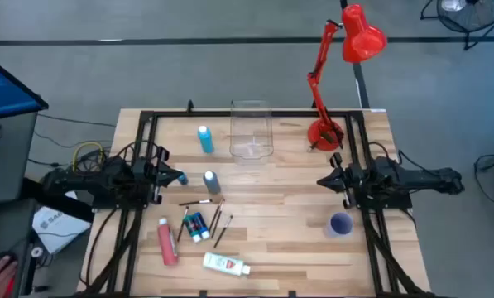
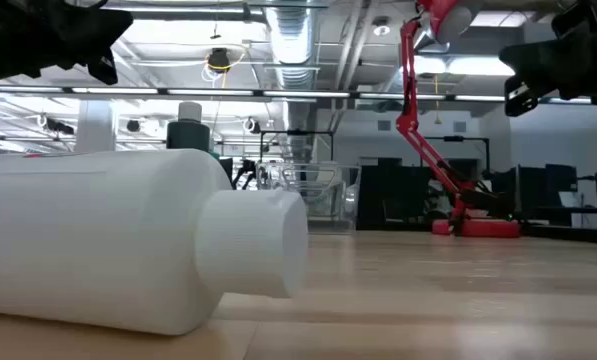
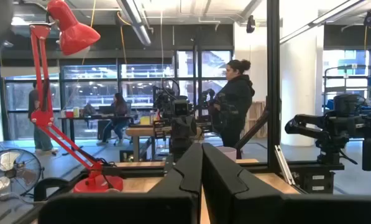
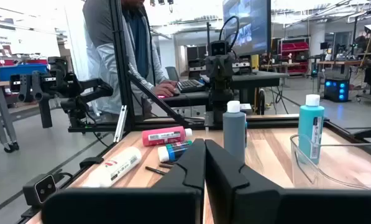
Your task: Pick & Place Paint Supplies
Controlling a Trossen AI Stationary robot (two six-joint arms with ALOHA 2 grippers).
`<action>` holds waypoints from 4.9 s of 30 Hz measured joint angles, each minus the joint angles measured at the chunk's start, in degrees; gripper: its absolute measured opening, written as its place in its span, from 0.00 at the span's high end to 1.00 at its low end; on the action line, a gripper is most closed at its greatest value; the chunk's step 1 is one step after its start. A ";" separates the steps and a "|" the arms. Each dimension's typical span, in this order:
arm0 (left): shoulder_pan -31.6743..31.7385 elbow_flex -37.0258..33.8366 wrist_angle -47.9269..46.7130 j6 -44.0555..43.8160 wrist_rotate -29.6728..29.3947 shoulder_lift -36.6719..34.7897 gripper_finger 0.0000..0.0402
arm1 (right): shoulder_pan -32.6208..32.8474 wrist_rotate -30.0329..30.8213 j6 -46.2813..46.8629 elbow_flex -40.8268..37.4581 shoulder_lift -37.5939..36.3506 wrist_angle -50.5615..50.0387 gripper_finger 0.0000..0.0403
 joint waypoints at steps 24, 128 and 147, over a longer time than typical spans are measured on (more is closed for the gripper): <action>-0.01 -0.01 0.00 0.00 0.00 -0.02 1.00 | 0.02 0.00 0.00 0.00 0.00 0.00 1.00; 0.00 16.86 43.45 -33.50 -24.67 26.48 1.00 | -10.12 27.12 37.38 2.05 -0.04 37.42 1.00; 0.00 19.16 42.86 -36.61 -20.83 35.21 1.00 | -3.84 26.94 32.29 15.23 10.37 26.96 1.00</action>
